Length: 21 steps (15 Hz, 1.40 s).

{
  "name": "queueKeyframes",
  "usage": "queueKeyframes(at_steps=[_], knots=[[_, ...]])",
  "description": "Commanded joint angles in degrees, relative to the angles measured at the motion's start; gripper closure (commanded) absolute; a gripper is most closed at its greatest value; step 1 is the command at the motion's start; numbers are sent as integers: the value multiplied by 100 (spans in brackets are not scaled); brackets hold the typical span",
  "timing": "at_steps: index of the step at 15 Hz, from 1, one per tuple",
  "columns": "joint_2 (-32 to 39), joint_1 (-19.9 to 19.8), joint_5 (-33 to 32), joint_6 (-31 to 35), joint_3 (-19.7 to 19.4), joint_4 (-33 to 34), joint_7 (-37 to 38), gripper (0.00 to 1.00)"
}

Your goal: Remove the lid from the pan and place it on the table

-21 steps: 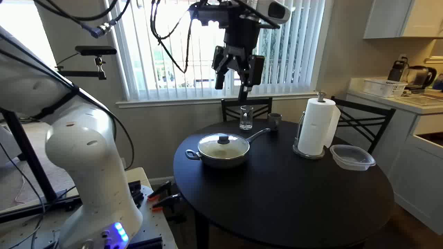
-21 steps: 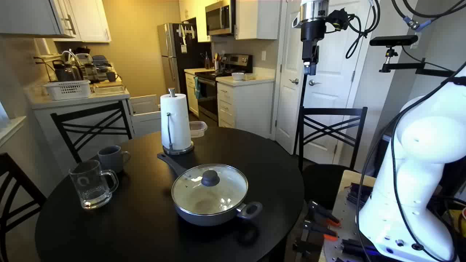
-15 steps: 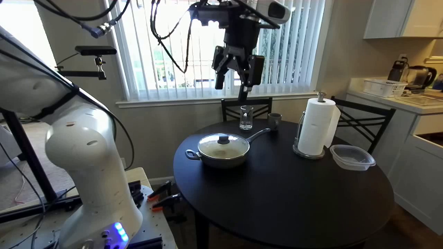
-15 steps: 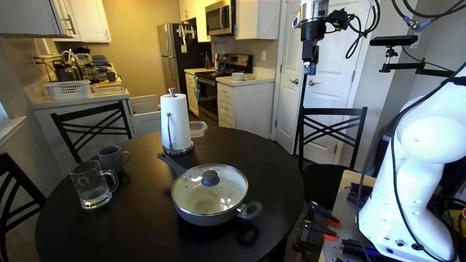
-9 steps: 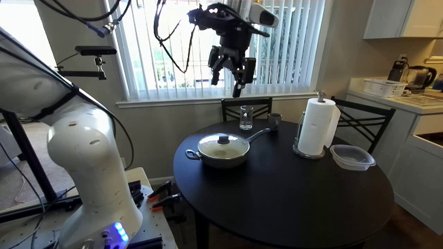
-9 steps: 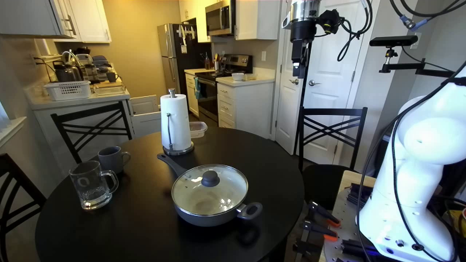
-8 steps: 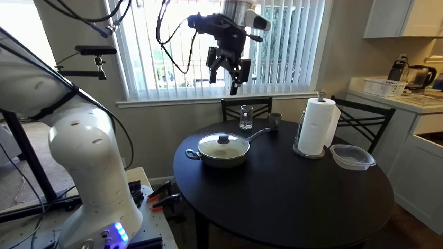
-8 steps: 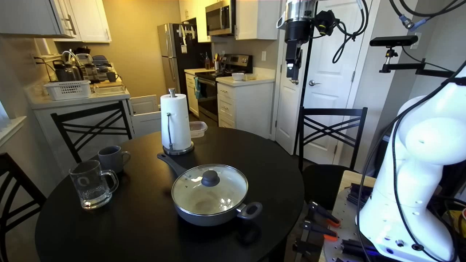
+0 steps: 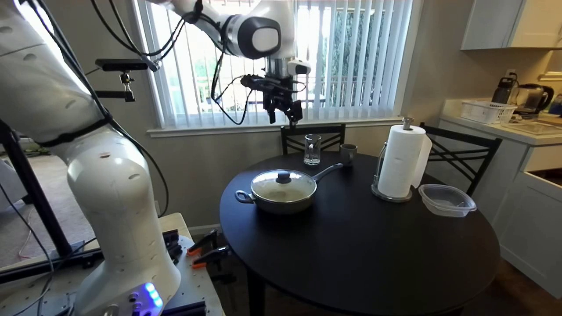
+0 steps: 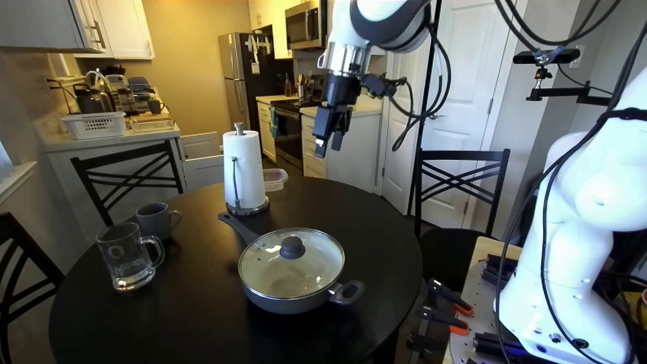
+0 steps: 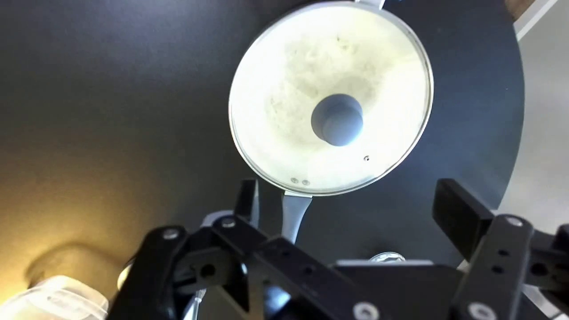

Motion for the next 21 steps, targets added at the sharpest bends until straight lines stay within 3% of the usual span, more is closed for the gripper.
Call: queueKeyframes(at_steps=[1,4,8,14,21], knots=[[539,13,-644,1172,523,-204,700,0],[931,-49,-1524,1634,853,-268,1398,0],[1320,52,-2258,1424,1006,-208,2000,0],[1939,444,-1479,855,976,-32,1688,0],[2476,461,-653,610,828,289,1670,0]])
